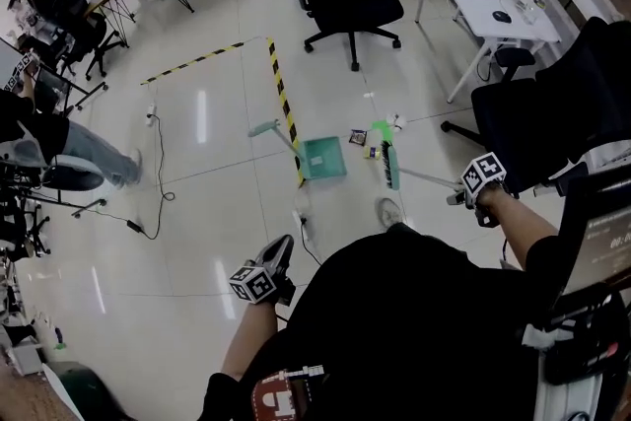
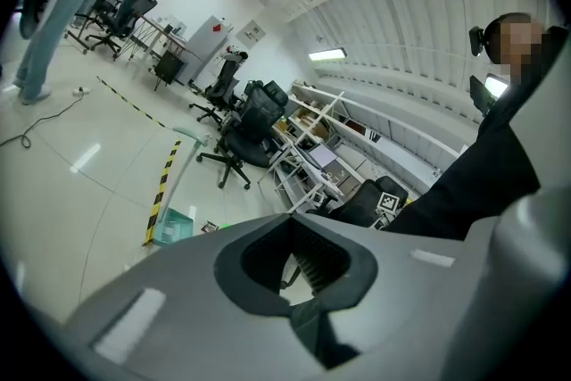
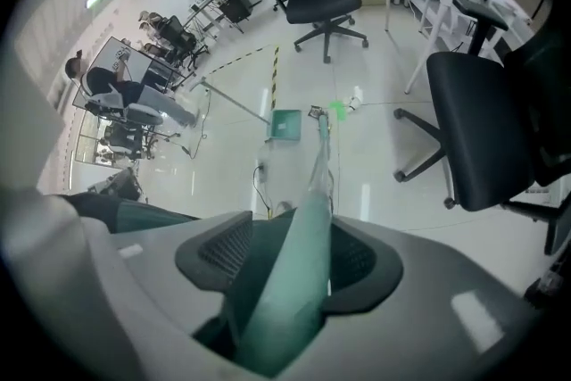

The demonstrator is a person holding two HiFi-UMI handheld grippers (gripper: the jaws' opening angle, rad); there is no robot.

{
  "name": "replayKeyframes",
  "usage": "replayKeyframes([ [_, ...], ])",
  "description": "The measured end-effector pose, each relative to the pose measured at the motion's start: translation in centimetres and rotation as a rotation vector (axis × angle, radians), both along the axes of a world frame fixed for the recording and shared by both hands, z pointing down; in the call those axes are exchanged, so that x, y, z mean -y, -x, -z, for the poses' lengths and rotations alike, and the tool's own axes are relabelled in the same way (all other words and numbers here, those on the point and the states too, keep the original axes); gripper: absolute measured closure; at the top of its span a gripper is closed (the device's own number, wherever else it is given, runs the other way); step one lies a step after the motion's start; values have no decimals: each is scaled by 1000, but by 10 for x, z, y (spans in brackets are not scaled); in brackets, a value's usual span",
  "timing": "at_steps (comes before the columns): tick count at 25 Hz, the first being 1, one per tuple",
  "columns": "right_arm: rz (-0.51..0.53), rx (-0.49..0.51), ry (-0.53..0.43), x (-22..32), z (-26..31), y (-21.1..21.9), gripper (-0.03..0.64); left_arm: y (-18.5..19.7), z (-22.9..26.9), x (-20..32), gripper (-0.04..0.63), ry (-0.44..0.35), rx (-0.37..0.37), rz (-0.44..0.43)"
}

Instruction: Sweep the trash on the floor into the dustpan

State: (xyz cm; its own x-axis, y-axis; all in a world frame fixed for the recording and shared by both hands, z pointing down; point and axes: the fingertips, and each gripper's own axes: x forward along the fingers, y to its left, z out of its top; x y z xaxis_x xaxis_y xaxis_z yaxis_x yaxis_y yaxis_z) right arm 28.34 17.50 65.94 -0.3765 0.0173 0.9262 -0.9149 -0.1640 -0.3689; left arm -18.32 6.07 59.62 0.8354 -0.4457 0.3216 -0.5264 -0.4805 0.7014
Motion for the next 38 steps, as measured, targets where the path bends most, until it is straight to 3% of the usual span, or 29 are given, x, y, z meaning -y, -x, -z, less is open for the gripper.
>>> replayKeyframes([
  [6, 21, 30, 63, 81, -53, -49, 376, -19, 1, 30, 597, 53, 97, 94],
  [11, 68, 37, 129, 139, -93, -90, 376, -59, 1, 64, 597, 59, 149, 159],
  [16, 79, -7, 180, 178, -116, -115, 377, -103, 0, 101, 597, 53, 138, 82],
  [20, 79, -79, 244, 199, -132, -116, 377, -112, -9, 127, 597, 56, 99, 33],
  [27, 69, -160, 335, 236, -139, -77, 377, -75, -21, 157, 597, 117, 87, -33],
  [38, 146, -194, 459, 290, -179, 15, 373, 43, -57, 143, 597, 211, 94, 129],
])
